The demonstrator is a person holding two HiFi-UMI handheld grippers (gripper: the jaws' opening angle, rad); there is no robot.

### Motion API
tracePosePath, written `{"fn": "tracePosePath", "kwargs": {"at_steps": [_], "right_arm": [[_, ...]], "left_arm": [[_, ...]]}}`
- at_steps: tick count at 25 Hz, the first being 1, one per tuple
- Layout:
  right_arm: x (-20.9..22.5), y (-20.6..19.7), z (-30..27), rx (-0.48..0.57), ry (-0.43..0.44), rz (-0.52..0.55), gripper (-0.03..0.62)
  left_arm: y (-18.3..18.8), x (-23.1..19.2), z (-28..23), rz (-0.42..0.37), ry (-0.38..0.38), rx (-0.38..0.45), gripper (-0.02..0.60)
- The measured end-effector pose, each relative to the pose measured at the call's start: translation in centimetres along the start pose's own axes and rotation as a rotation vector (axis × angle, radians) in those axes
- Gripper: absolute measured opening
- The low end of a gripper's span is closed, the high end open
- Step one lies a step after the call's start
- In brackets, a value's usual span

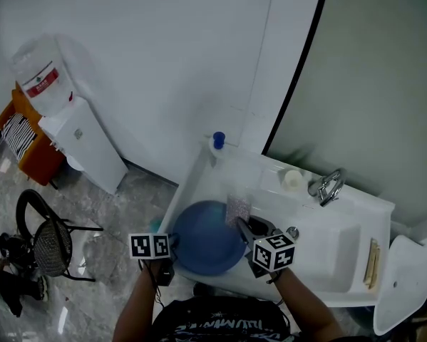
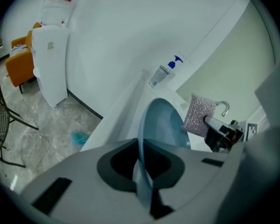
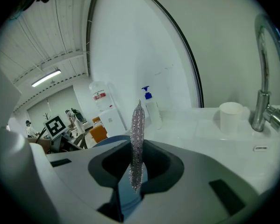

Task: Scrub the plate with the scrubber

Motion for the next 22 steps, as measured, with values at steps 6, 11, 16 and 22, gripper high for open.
{"fn": "tracePosePath", "kwargs": {"at_steps": [6, 11, 16, 22], "right_arm": [[-1.9, 0.4, -0.1, -0.038, 0.06, 0.174, 0.075], [-3.7, 1.5, -0.9, -0.09, 0.056, 0.431, 0.075], [-5.2, 2.3, -2.5, -0.169, 0.062, 0.67, 0.075], [-6.2, 3.0, -4.1, -0.26, -0.058, 1.031, 0.075]], "left_arm": [[0.6, 0.2, 0.5, 0.071, -0.016, 0.044, 0.029], [1.1, 0.3, 0.9, 0.126, -0.032, 0.079, 0.029], [2.0, 1.2, 0.6, 0.158, -0.072, 0.099, 0.029], [3.4, 2.3, 0.9, 0.112, -0.05, 0.141, 0.029]]}}
Point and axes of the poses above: the fingertips, and each gripper's own axes: z backward along the fingers, x to its right, y out of its top, the point moved 3 cm from there along z, backward along the fingers, and after that the axes turned 2 degrees about x, right-handed, at the moved point
